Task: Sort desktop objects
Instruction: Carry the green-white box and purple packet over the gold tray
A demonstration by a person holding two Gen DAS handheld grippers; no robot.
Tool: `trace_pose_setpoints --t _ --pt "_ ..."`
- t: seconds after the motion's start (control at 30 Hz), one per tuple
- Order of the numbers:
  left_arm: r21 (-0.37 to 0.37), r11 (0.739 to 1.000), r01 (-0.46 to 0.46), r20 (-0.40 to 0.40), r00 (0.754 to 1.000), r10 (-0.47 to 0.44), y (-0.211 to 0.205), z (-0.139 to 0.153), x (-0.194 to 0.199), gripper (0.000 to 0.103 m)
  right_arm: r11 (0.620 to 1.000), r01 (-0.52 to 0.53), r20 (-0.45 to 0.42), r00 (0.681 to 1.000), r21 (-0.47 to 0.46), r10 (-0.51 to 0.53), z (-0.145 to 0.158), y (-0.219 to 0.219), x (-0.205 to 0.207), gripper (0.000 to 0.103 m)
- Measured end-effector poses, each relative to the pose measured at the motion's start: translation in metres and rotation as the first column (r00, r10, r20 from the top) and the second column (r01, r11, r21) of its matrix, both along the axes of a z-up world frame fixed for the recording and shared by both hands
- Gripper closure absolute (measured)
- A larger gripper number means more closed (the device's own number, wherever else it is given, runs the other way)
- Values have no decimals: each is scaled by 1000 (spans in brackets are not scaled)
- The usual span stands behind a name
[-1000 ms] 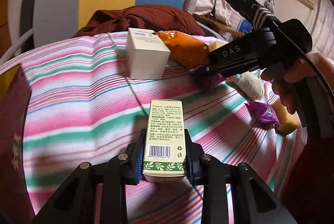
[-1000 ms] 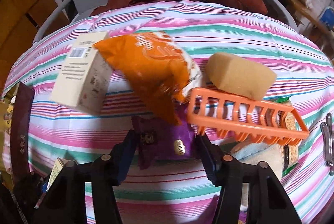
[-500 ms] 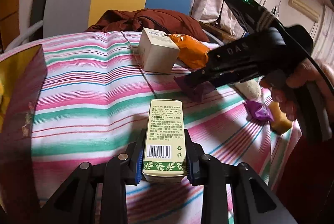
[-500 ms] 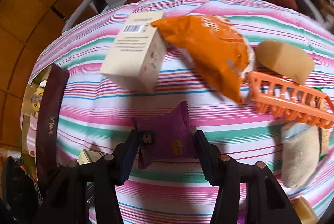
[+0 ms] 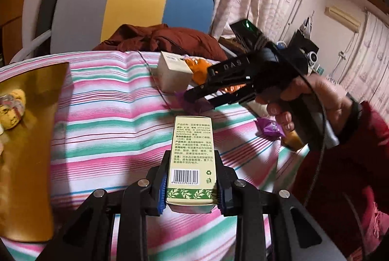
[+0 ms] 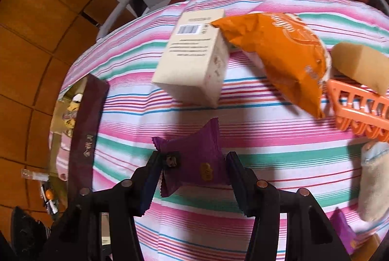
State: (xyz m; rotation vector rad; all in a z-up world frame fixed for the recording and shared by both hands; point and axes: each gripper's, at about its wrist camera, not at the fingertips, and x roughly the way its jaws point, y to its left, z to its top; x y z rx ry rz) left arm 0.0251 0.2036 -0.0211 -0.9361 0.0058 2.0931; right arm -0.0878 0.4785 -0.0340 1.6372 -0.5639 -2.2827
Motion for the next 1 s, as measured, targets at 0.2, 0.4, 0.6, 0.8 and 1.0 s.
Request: trace_pose_setpoints --t 0.2,0.4,0.6,0.8,1.0 --pt "33 996 -81 -3 997 81 -39 19 -6 73 997 -33 -35 999 -64 31 8 -19 4 48" --pt "43 981 -192 -17 981 193 -89 32 -16 73 987 -92 -97 992 -132 79 31 -57 12 48" --pt "22 948 -316 -47 947 317 -144 43 -37 73 965 -203 -138 974 -165 182 55 -124 13 48" --pt "25 896 -444 -10 896 444 -208 45 -68 73 935 -327 -154 940 -138 306 61 -211 7 48" --pt "-65 861 -504 5 863 506 -248 26 -100 73 925 -372 -93 926 -79 365 42 -276 -7 48"
